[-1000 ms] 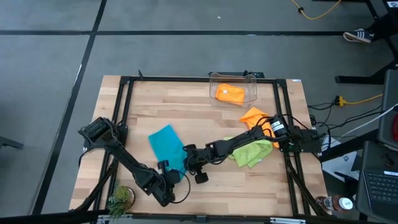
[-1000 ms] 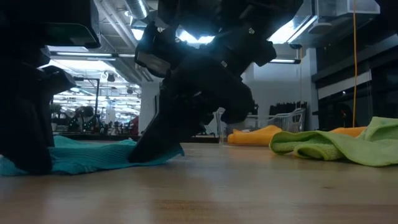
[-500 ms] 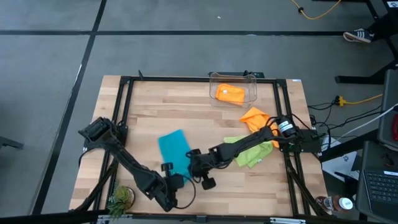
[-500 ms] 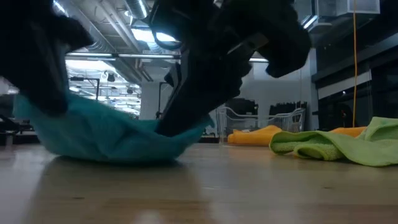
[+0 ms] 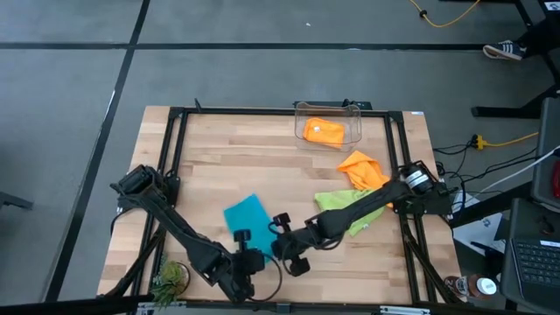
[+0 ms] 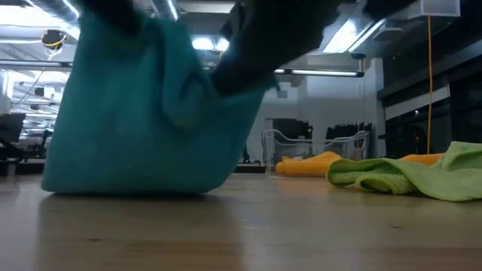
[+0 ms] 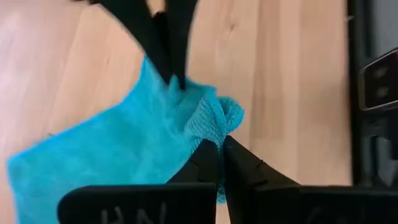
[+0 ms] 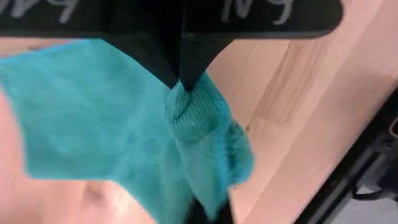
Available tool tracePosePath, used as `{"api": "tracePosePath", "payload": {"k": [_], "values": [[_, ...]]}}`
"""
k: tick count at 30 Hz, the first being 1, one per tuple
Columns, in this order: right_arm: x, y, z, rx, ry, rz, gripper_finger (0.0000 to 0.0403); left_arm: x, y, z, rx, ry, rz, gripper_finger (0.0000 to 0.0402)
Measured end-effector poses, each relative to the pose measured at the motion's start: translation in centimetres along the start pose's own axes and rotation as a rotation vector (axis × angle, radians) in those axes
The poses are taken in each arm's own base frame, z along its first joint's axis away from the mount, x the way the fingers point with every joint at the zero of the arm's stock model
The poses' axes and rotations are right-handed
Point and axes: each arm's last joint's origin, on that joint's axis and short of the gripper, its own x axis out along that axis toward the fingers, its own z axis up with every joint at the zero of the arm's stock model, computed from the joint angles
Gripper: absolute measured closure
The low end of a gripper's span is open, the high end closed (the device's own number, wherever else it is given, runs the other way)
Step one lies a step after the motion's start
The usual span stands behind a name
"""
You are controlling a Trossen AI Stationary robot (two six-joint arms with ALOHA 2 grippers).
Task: Fold microfiber towels
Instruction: Fold the blue microfiber cloth
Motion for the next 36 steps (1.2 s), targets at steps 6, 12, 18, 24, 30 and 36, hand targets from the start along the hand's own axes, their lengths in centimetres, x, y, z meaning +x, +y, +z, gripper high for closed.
{"api": "tracePosePath", "payload": {"k": [6, 12, 18, 24, 30, 36], "values": [[-3.0, 1.1, 1.0, -0.020, -0.034, -0.037, 0.0402, -2.2, -0.5, 2.7, 0.069, -0.096, -0.017, 0.0402], [-7.7, 2.4, 2.2, -0.008, -0.096, -0.079, 0.0403, -4.8, -0.6, 5.3, 0.138, -0.177, -0.018, 0.0401], [-13.4, 2.5, 3.4, 0.015, -0.216, -0.133, 0.0403, -7.9, -0.4, 8.2, 0.216, -0.296, 0.002, 0.0401], [-12.9, 0.5, 3.6, 0.053, -0.210, -0.171, 0.0403, -7.8, 1.2, 9.5, 0.204, -0.278, 0.044, 0.0401], [-9.5, -4.4, 2.8, 0.099, -0.126, -0.209, 0.0402, -6.2, 4.3, 7.8, 0.143, -0.050, 0.204, 0.0401], [-4.7, -9.3, 1.6, 0.061, -0.092, -0.257, 0.0402, -3.2, 7.2, 5.2, 0.156, 0.146, 0.402, 0.0401]]}}
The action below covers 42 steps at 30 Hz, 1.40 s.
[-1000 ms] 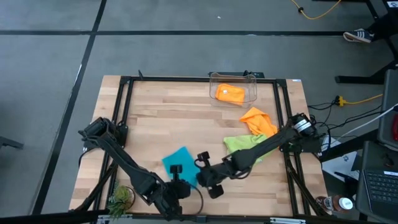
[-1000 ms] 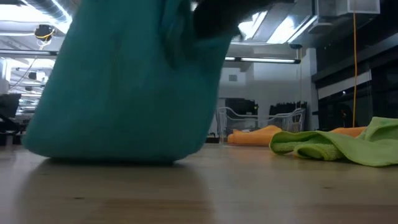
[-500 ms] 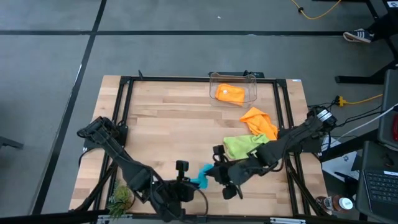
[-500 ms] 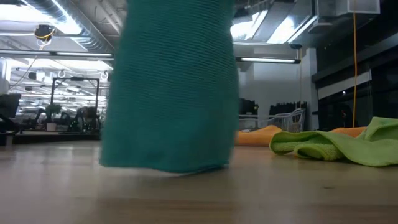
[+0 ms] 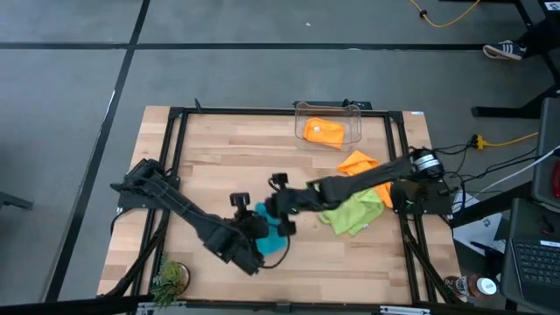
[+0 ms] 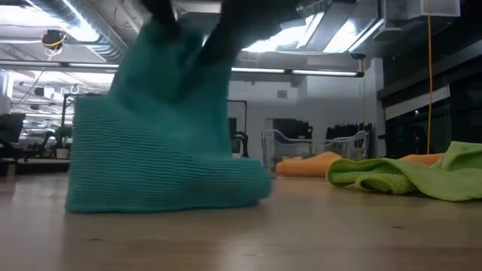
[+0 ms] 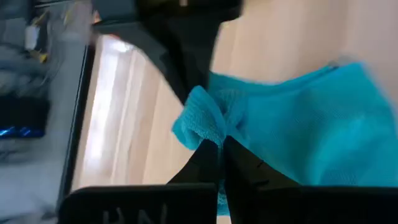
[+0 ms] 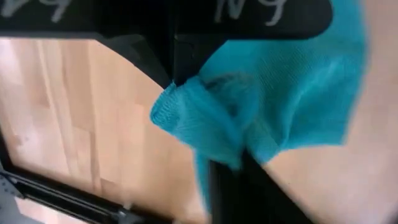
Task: Fold microfiber towels
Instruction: Fold the blue microfiber cloth
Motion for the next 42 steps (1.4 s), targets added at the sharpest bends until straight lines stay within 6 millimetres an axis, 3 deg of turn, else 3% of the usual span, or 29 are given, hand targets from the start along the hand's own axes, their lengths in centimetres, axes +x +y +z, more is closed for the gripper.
{"api": "tracePosePath", "payload": {"k": [3, 8, 17, 33, 42], "values": [[2.5, -1.3, -1.0, -0.042, 0.011, -0.032, 0.0402, 2.5, -0.1, -1.3, 0.040, 0.078, 0.051, 0.0401], [4.8, -3.1, -1.9, -0.071, 0.015, -0.070, 0.0402, 5.9, 0.3, -3.4, 0.095, 0.162, 0.156, 0.0401], [5.8, -4.3, -2.7, -0.048, 0.018, -0.072, 0.0402, 7.7, 0.6, -4.4, 0.100, 0.192, 0.195, 0.0401], [4.9, 2.3, -3.6, 0.006, 0.100, 0.185, 0.0402, 6.5, -3.9, -5.1, 0.039, 0.169, -0.106, 0.0401], [5.0, 4.2, -4.8, 0.116, 0.098, 0.233, 0.0390, 7.5, -5.3, -6.1, -0.001, 0.189, -0.233, 0.0400]]}}
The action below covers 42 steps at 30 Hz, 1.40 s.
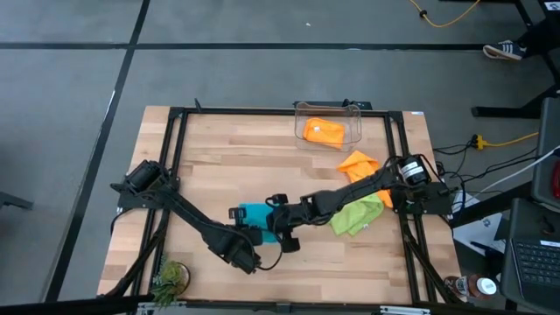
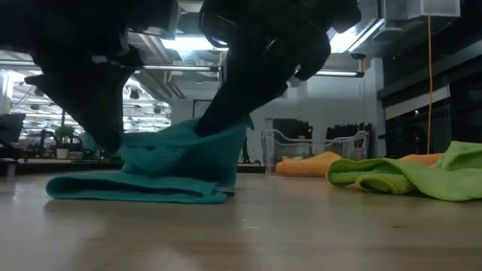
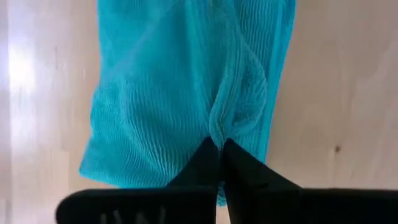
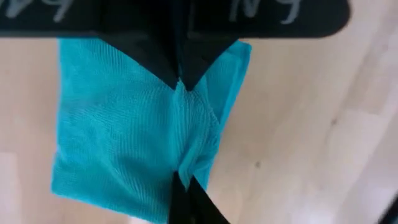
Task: Fold microfiber towels
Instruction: Fold the blue microfiber cloth, then put the blue microfiber cloth into the transparent bin
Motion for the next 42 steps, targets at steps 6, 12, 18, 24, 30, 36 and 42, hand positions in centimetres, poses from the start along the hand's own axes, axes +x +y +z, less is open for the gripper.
{"api": "tracePosePath", "payload": {"k": [6, 12, 18, 24, 30, 36, 42], "values": [[0.0, 0.8, -0.1, 0.064, 0.004, 0.041, 0.0323, 0.0, -0.2, -0.2, -0.038, 0.093, -0.112, 0.0366], [1.7, 1.7, -0.4, 0.100, -0.032, 0.172, 0.0239, 0.0, -0.2, -0.2, -0.085, 0.119, -0.134, 0.0301], [1.8, 1.9, -0.4, 0.160, -0.029, 0.189, 0.0199, -0.9, -0.4, -0.1, -0.109, 0.149, -0.201, 0.0251], [0.8, 1.7, 0.3, 0.159, -0.053, 0.162, 0.0202, -4.1, 0.0, 1.3, -0.141, 0.048, -0.258, 0.0225], [0.8, 1.2, 0.3, 0.167, -0.065, 0.039, 0.0212, -5.5, 1.6, 0.3, -0.095, 0.046, -0.096, 0.0224], [1.4, 0.5, 0.7, 0.198, -0.155, -0.076, 0.0218, -7.5, 4.0, -0.6, -0.069, 0.063, -0.021, 0.0224], [4.4, -0.2, 0.5, 0.285, -0.253, -0.088, 0.0228, -10.8, 7.4, -1.7, -0.120, -0.050, 0.081, 0.0228]]}}
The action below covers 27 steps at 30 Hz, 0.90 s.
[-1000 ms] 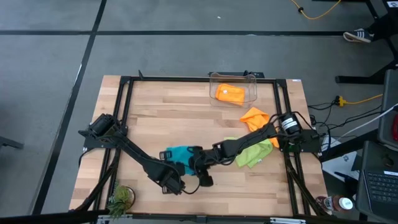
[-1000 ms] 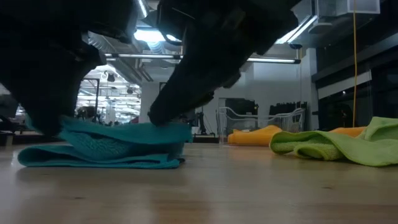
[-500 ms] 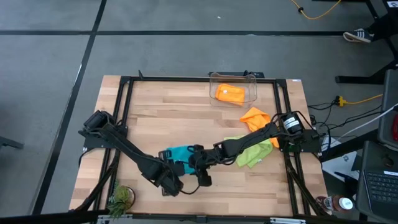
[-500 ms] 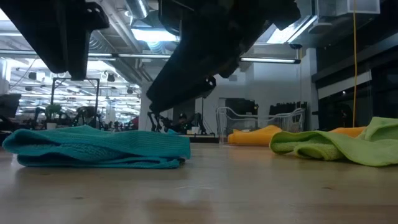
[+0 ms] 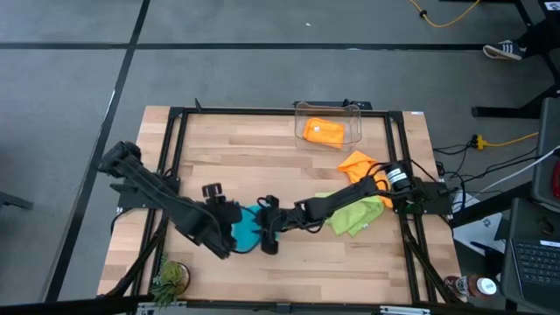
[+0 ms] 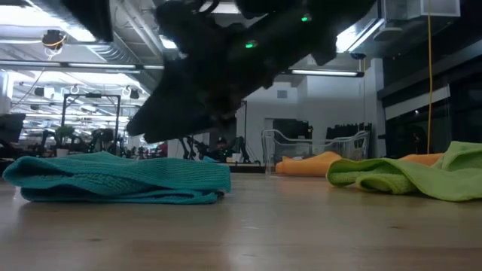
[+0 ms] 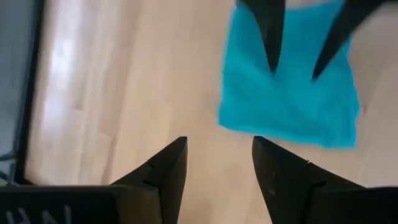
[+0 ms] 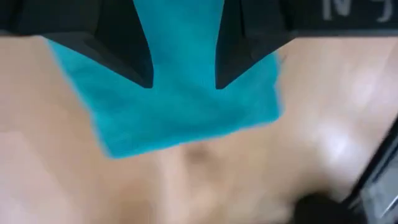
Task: Fold microfiber towels
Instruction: Put the blue microfiber cloth into the transparent bin
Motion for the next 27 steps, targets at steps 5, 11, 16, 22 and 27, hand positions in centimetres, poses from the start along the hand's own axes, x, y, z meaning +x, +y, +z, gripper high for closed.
{"api": "tracePosePath", "payload": {"k": [5, 11, 16, 22, 27], "values": [[1.7, 0.0, 0.3, 0.100, -0.052, -0.114, 0.0236, -1.3, 1.6, 0.1, -0.051, -0.110, 0.033, 0.0229], [4.6, 0.0, -2.0, 0.155, -0.021, -0.167, 0.0243, -1.1, 1.6, 0.4, -0.061, -0.135, 0.054, 0.0229], [6.0, -0.4, -3.4, 0.059, 0.001, -0.171, 0.0247, -1.1, 1.4, 0.4, -0.057, -0.145, 0.061, 0.0229], [6.5, -2.0, -3.4, -0.187, 0.134, 0.424, 0.0247, -1.2, 1.2, 0.1, -0.045, -0.150, 0.055, 0.0229], [5.9, -3.5, -3.6, -0.355, 0.187, 0.665, 0.0247, -1.5, 0.7, -0.2, -0.033, -0.162, 0.039, 0.0229]]}}
